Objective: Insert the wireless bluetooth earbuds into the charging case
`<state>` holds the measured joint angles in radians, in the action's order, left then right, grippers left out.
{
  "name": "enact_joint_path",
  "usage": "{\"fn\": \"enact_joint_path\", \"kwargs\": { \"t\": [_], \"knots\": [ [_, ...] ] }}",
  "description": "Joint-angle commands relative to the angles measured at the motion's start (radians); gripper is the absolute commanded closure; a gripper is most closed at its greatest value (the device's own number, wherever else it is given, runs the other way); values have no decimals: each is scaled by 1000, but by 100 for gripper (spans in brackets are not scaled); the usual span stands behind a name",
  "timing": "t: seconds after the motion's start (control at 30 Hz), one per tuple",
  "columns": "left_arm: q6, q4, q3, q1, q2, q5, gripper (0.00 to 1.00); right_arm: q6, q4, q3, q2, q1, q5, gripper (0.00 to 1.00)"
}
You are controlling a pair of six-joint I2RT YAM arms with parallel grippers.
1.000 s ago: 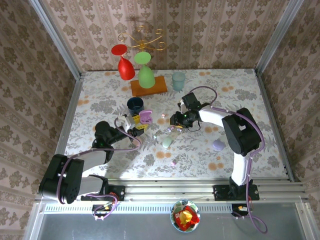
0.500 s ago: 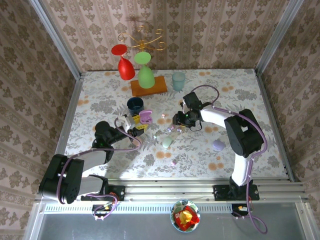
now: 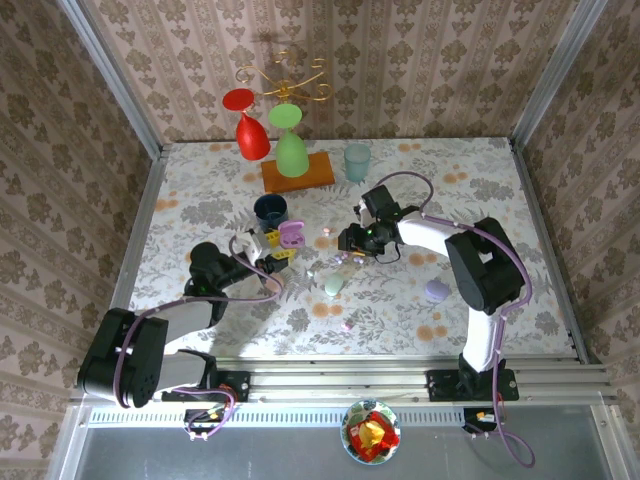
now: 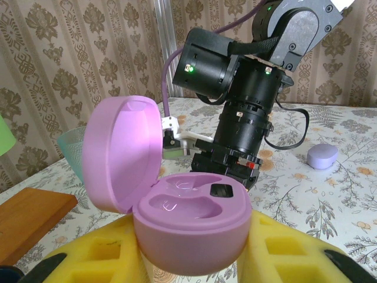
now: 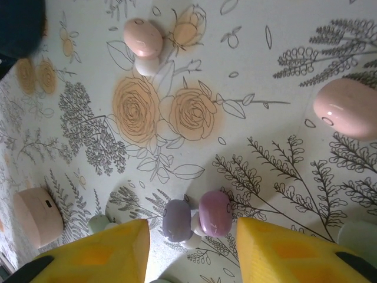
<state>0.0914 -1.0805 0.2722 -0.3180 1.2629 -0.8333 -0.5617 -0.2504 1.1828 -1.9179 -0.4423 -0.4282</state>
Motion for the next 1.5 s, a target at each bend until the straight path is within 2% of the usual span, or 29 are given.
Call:
{"fn": "enact_joint_path", "kwargs": {
  "t": [0.0, 0.53, 0.77, 0.93, 1.13, 1.27, 1.47],
  "knots": [
    [25, 11, 7, 7, -3, -19, 74, -15, -17, 32, -36, -3, -39, 58],
    [31, 13, -7, 7, -18, -26, 74, -31, -25, 52, -95, 4, -64, 68],
    [33, 19, -10, 7, -22, -27, 74, -24, -47, 55, -108, 4, -42, 77],
    [34, 19, -10, 7, -22, -27, 74, -8, -57, 54, -99, 3, -24, 80],
    [45, 27, -7, 5, -10, -21, 74, 63, 21, -11, 33, 2, 39, 78],
    [42, 25, 2, 1, 4, -24, 74, 178, 54, -61, 150, 0, 92, 77],
    [49, 31, 8, -5, 17, -21, 74, 441, 61, -116, 339, -44, 191, 77]
  ]
}}
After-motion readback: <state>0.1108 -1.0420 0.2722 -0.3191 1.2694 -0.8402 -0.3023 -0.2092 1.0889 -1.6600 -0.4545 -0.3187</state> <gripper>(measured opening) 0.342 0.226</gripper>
